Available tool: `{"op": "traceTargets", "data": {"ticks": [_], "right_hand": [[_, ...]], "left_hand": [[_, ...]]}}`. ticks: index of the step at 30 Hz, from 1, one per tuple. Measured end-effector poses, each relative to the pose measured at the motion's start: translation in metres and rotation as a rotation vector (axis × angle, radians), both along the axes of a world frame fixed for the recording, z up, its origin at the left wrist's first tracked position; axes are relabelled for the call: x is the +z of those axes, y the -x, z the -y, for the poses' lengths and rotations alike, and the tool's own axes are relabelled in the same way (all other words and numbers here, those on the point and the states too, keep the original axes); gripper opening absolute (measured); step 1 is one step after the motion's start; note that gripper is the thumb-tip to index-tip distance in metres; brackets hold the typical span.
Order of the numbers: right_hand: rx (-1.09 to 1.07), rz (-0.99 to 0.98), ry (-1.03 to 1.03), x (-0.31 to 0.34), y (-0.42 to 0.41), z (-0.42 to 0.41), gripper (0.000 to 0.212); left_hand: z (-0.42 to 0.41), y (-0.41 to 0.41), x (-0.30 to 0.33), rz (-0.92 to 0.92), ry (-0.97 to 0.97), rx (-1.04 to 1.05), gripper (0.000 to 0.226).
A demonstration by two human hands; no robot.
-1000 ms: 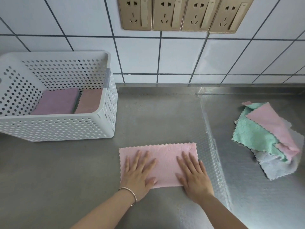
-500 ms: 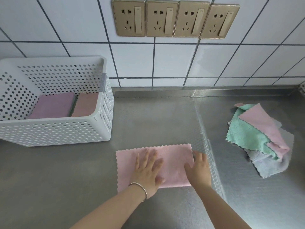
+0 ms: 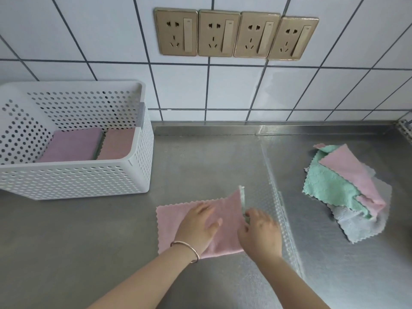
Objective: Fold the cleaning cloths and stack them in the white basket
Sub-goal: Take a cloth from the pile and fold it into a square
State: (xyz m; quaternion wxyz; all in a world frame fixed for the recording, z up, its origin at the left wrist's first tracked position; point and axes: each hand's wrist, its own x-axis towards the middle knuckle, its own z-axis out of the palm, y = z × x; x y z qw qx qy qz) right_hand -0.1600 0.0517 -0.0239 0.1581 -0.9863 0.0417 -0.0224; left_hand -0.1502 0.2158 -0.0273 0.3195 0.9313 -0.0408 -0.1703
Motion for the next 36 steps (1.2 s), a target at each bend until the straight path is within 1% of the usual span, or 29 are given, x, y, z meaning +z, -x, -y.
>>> {"op": "traceTargets", "data": {"ticks": [1,2,3,4,6,8,10,12,14,15,17,20,22,25,27,30,33,35,36], "right_hand": [[0.066,0.109,0.016,0.002,0.005,-0.010,0.020],[0.119,0.179,0.026,0.004,0.008,-0.019,0.024],[0.161,0.210,0.027,0.005,0.012,-0.029,0.027],[0.210,0.235,0.033,0.006,0.015,-0.038,0.028],[0.345,0.288,0.042,0.005,0.022,-0.055,0.028],[0.492,0.332,0.035,0.002,0.027,-0.066,0.028],[0.598,0.342,-0.006,-0.004,0.032,-0.072,0.034],[0.599,0.281,-0.023,-0.013,0.035,-0.071,0.051],[0.559,0.144,0.024,-0.024,0.037,-0.068,0.066],[0.550,0.067,0.064,-0.028,0.038,-0.067,0.070],[0.546,-0.049,0.122,-0.037,0.041,-0.065,0.076],[0.540,-0.115,0.126,-0.049,0.045,-0.067,0.086],[0.547,-0.137,0.123,-0.052,0.045,-0.071,0.086],[0.558,-0.135,0.136,-0.056,0.040,-0.073,0.079],[0.566,-0.120,0.147,-0.060,0.039,-0.072,0.081],[0.577,-0.144,0.155,-0.061,0.040,-0.072,0.083],[0.585,-0.169,0.162,-0.059,0.041,-0.073,0.073],[0.586,-0.172,0.149,-0.056,0.043,-0.069,0.071],[0.593,-0.157,0.132,-0.053,0.045,-0.067,0.070]], "left_hand": [[0.000,0.001,0.008,-0.073,0.167,0.127,0.041],[0.001,0.001,0.016,-0.168,0.329,0.245,0.031],[0.002,0.000,0.019,-0.234,0.453,0.348,0.019],[0.001,-0.001,0.021,-0.250,0.506,0.418,0.016],[-0.007,-0.003,0.020,-0.249,0.459,0.483,0.030],[-0.017,-0.004,0.015,-0.277,0.379,0.520,0.031],[-0.029,-0.003,0.008,-0.308,0.393,0.586,0.029],[-0.042,0.001,0.003,-0.314,0.438,0.639,0.027],[-0.055,0.005,-0.001,-0.302,0.443,0.667,0.027],[-0.060,0.006,-0.003,-0.299,0.425,0.662,0.026],[-0.071,0.008,-0.009,-0.281,0.330,0.623,0.022],[-0.082,0.011,-0.017,-0.218,0.197,0.603,0.032],[-0.087,0.011,-0.020,-0.193,0.144,0.602,0.033],[-0.094,0.011,-0.028,-0.162,0.054,0.555,0.041],[-0.096,0.011,-0.032,-0.139,0.020,0.549,0.037],[-0.095,0.012,-0.036,-0.122,-0.011,0.551,0.029],[-0.093,0.016,-0.038,-0.126,0.005,0.599,0.027],[-0.091,0.019,-0.039,-0.113,0.029,0.641,0.030],[-0.091,0.020,-0.039,-0.070,0.016,0.667,0.035]]}}
